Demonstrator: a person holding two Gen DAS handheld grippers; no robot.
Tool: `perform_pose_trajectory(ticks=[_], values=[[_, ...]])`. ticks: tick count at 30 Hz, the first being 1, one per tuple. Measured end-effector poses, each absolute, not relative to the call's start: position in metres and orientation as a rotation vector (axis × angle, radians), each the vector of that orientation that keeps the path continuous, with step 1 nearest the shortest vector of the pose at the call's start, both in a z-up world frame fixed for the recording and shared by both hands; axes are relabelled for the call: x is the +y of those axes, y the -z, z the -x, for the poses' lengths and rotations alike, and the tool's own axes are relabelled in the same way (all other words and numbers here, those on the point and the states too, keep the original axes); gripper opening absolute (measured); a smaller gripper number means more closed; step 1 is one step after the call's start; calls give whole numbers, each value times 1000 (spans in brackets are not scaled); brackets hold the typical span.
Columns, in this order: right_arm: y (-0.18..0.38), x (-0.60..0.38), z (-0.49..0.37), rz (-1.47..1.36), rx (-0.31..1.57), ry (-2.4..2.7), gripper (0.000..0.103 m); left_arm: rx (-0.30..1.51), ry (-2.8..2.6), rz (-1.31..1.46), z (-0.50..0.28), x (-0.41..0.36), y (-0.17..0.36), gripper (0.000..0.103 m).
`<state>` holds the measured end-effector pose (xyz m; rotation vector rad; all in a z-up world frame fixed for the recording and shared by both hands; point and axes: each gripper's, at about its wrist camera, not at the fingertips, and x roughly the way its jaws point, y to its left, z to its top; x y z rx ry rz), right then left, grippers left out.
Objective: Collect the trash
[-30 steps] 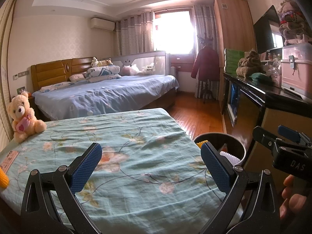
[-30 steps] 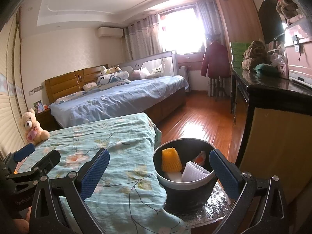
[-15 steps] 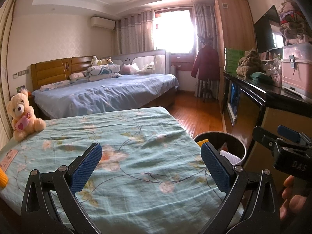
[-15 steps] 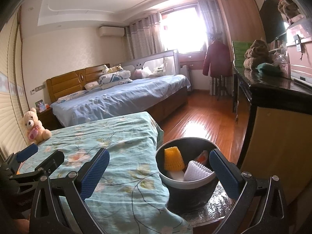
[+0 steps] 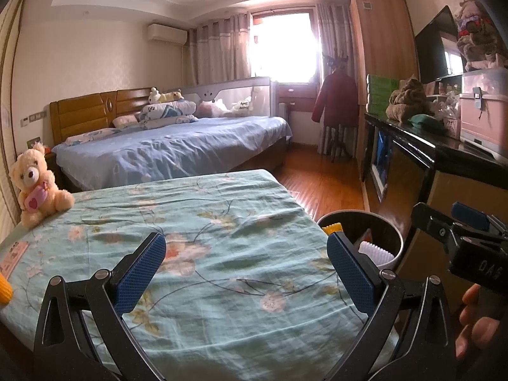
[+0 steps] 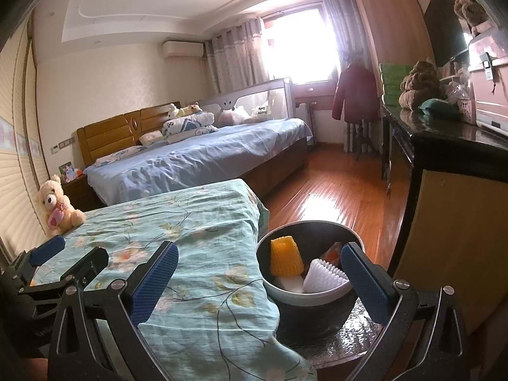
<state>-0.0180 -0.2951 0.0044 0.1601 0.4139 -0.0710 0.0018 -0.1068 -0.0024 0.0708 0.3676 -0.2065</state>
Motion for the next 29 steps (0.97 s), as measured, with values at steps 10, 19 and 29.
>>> perform_pose_trajectory(ticks=[10,19,29], values=[[-2,-294,15,-166,417,65,103,373,207,-71,-4,-107,3,103],[-1,-295,13,-173,422,61,103,398,217,-87,-12,-109,9,103],[1,-294,3,-180,442,53,103,423,214,-70,-21,-105,11,103]])
